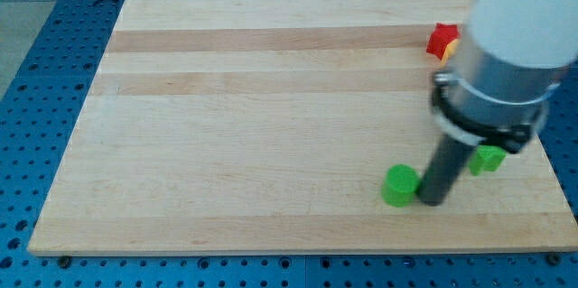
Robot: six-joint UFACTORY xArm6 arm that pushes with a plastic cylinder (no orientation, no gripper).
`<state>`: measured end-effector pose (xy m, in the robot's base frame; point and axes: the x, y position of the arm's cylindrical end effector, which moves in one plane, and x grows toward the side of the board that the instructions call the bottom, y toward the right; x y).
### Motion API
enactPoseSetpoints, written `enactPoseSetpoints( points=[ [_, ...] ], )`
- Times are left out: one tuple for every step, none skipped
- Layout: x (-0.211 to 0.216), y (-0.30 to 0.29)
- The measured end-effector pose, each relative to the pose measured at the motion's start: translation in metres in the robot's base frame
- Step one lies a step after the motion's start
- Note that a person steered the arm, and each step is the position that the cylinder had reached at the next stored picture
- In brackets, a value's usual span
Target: Push the green star to the bottom center
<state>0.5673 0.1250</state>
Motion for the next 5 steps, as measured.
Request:
enactPoseSetpoints(
  points=[
    [-0.008, -0.071],
    [-0.026, -0.137],
    [-0.019, -0.154],
    [0.007, -0.092],
    [0.004, 0.041]
  ],
)
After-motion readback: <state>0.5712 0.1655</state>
